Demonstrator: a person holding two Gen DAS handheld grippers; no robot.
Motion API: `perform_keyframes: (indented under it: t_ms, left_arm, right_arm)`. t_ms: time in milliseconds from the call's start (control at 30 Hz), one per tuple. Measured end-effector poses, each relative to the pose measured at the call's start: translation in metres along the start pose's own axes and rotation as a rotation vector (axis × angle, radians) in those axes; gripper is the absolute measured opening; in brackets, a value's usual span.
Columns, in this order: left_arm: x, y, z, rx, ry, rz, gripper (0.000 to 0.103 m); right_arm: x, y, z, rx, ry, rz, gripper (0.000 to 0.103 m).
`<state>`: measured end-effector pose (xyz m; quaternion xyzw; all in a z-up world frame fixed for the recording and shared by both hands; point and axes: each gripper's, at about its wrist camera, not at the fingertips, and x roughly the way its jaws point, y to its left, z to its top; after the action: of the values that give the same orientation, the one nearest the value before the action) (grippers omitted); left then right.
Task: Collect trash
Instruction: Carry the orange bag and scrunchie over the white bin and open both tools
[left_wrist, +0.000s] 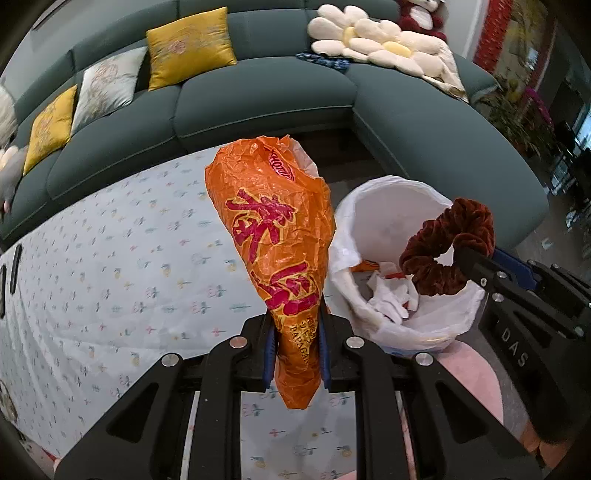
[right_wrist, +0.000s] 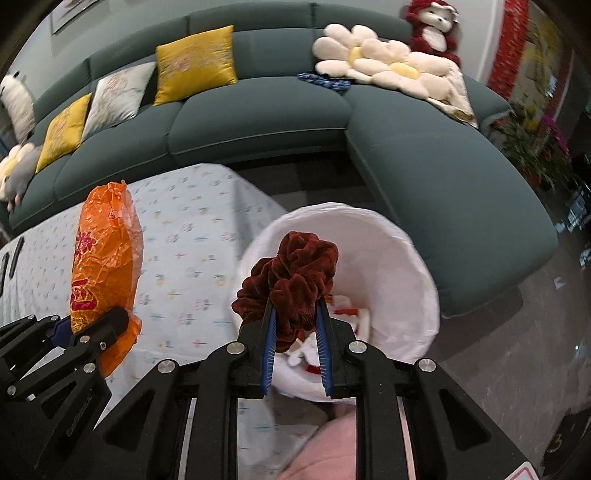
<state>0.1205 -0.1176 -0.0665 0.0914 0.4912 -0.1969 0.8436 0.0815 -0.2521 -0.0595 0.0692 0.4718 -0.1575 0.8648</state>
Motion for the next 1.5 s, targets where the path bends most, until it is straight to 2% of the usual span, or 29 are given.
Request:
perform_keyframes:
  t_ms: [433,833,933,1000,1033,1500]
  left_arm:
    - [0.011,-0.057,0.022,0.094,-0.001,-0.044,0.018]
    - [0.019,-0.086,0.032,0.139,0.003,-0.065,0.019]
    - [0.018,-0.09,0.034,0.142,-0.007,-0.08,0.025]
    - [0.016,-0.093,0.035,0.143,-0.018,-0.073,0.041]
    - [0.015,-0.094,0.036,0.143,-0.024,-0.071,0.042]
    - [0.015,-0.091,0.037,0.134,-0.022,-0.054,0.044]
  right_arm:
    - [0.005,-0.064,-0.001,0.103,-0.004,-0.038,0.018]
    - [0.009,-0.086,0.0,0.155,-0.001,-0.046,0.018]
    - [0.01,-0.09,0.001,0.16,-0.001,-0.047,0.018]
    - [0.011,-0.091,0.002,0.165,-0.001,-0.048,0.018]
    - [0.011,-0.092,0.001,0.166,-0.001,-0.049,0.018]
    - [0.01,-0.092,0.006,0.166,-0.003,-0.04,0.019]
